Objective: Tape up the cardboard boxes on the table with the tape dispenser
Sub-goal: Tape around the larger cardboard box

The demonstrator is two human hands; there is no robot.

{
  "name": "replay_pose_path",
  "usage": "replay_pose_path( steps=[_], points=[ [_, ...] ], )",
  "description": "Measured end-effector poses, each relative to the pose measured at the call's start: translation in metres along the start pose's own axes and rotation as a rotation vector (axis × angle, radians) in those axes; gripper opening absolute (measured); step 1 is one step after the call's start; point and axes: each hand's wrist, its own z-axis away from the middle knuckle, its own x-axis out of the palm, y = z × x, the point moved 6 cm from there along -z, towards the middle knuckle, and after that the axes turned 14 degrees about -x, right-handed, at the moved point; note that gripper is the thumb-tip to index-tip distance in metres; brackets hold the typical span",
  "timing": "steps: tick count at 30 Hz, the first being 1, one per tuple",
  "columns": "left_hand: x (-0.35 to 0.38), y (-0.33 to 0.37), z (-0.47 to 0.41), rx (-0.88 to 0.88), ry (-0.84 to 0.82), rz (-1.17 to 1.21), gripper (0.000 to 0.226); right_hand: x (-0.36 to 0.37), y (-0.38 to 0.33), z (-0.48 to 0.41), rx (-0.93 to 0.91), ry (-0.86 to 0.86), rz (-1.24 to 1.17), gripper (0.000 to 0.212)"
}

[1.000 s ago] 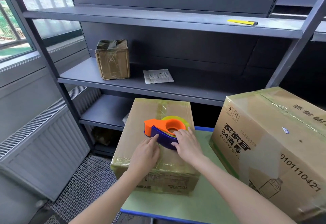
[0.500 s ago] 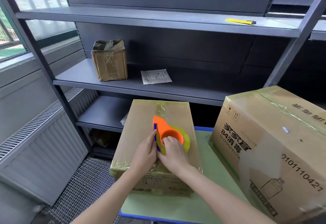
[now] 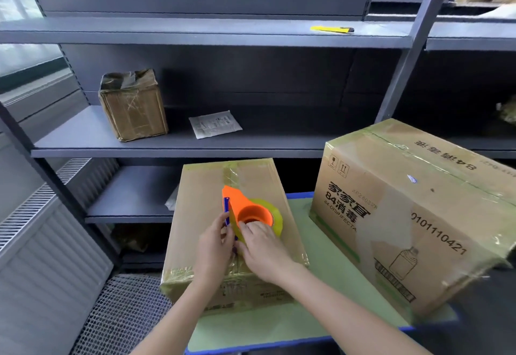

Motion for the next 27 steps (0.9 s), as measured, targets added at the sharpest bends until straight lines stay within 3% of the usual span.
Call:
replay_pose_path(
  steps=[6, 13, 20, 27],
  points=[
    [0.012, 0.042, 0.023, 0.439, 0.251, -0.303, 0.026, -0.034, 0.028, 0.028, 0.049, 0.141, -0.060, 0.042],
    [0.087, 0.117, 0.047, 0.579, 0.038, -0.310, 0.030, -0.109, 0.093, 0.080, 0.205, 0.308, -0.009, 0.051],
    [0.178, 0.188, 0.085, 0.632, -0.098, -0.273, 0.035, -0.168, 0.155, 0.141, 0.297, 0.322, 0.077, 0.040],
    [0.241, 0.213, 0.109, 0.589, -0.131, -0.291, 0.032, -0.185, 0.210, 0.175, 0.370, 0.174, 0.154, 0.039]
  ],
)
